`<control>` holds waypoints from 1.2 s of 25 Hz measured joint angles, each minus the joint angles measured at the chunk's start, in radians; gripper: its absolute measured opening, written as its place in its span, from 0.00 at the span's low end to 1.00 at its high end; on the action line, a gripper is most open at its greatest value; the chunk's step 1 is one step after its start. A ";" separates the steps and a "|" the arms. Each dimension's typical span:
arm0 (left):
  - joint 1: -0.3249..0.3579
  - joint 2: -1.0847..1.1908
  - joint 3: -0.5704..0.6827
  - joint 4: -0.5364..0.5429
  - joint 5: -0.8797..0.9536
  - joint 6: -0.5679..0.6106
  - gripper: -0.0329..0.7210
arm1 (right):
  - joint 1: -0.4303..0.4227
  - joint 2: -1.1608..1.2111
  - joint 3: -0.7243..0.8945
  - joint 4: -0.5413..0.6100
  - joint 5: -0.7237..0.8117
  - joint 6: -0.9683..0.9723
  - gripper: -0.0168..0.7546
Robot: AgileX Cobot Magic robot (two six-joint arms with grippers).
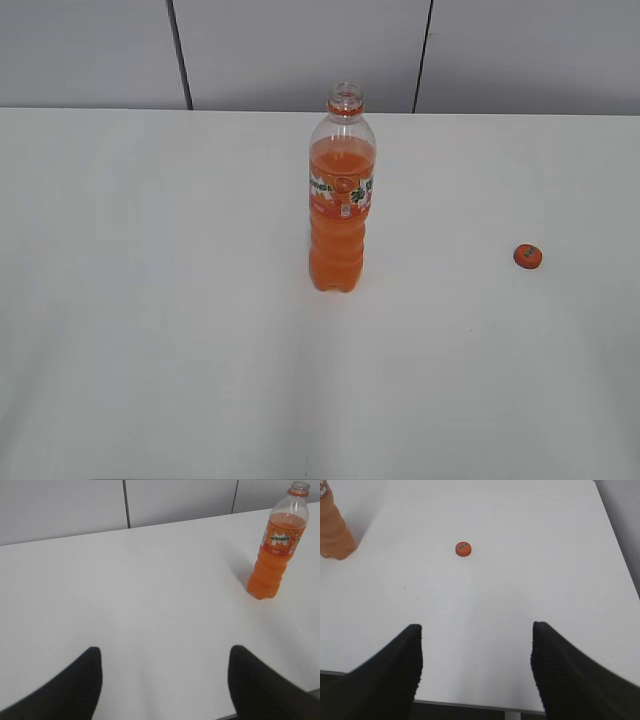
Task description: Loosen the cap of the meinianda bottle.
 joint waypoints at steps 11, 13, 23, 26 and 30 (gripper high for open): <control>0.000 0.000 0.000 0.000 0.000 0.000 0.66 | 0.000 0.000 0.000 0.000 0.000 0.000 0.68; 0.009 0.000 0.000 0.000 0.000 0.000 0.65 | 0.000 0.000 0.000 0.000 0.000 0.000 0.68; 0.133 0.000 0.005 0.000 0.000 0.000 0.63 | 0.000 0.000 0.000 0.000 0.000 0.000 0.68; 0.136 0.000 0.005 0.000 0.000 0.000 0.62 | 0.000 0.000 0.000 0.000 0.000 0.000 0.68; 0.136 0.000 0.005 0.000 0.000 0.000 0.62 | 0.000 0.000 0.000 0.000 0.000 0.000 0.68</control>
